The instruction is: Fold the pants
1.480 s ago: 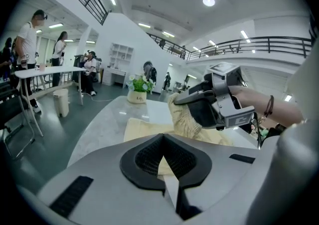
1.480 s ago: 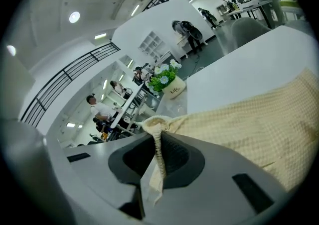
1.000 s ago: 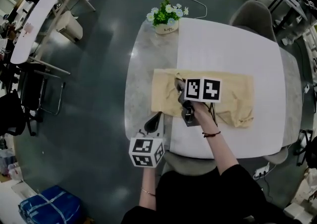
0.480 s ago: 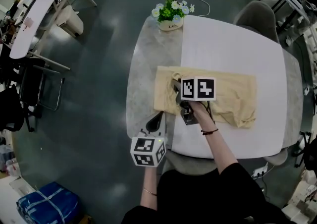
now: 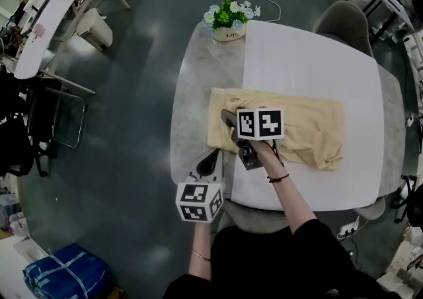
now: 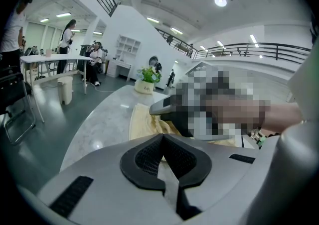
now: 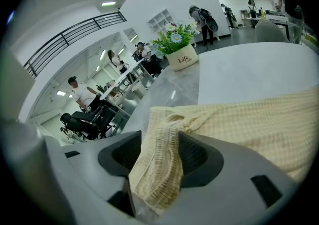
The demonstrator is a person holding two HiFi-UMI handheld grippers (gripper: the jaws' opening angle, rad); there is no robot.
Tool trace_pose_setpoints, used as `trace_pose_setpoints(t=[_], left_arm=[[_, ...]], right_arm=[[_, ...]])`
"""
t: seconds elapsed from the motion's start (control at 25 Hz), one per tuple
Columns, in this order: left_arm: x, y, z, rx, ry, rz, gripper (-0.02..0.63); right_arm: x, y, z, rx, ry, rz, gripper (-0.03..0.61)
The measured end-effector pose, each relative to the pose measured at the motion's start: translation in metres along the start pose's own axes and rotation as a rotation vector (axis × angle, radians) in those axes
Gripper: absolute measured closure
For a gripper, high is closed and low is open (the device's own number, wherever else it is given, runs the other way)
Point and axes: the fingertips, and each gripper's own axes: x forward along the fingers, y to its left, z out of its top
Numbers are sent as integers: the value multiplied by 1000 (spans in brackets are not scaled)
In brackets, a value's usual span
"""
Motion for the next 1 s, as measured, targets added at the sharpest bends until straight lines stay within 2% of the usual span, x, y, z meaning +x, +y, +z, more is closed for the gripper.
trace_pose_setpoints(t=[0.28, 0.48, 0.6, 0.68, 1.0], left_arm=[[-1, -5, 1, 22, 0, -9, 606], [-3, -14, 8, 46, -3, -21, 606], [-2, -21, 14, 65, -8, -28, 606], [-1, -28, 16, 78, -10, -35, 606], [7, -63, 24, 129, -19, -64, 606]], right_arm=[[-20, 3, 8, 53, -109, 82, 373], [-43, 1, 5, 75, -126, 148, 378], [-59, -4, 2, 46, -147, 160, 472], [-70, -10, 0, 29, -165, 155, 512], [-121, -42, -4, 5, -251, 122, 558]])
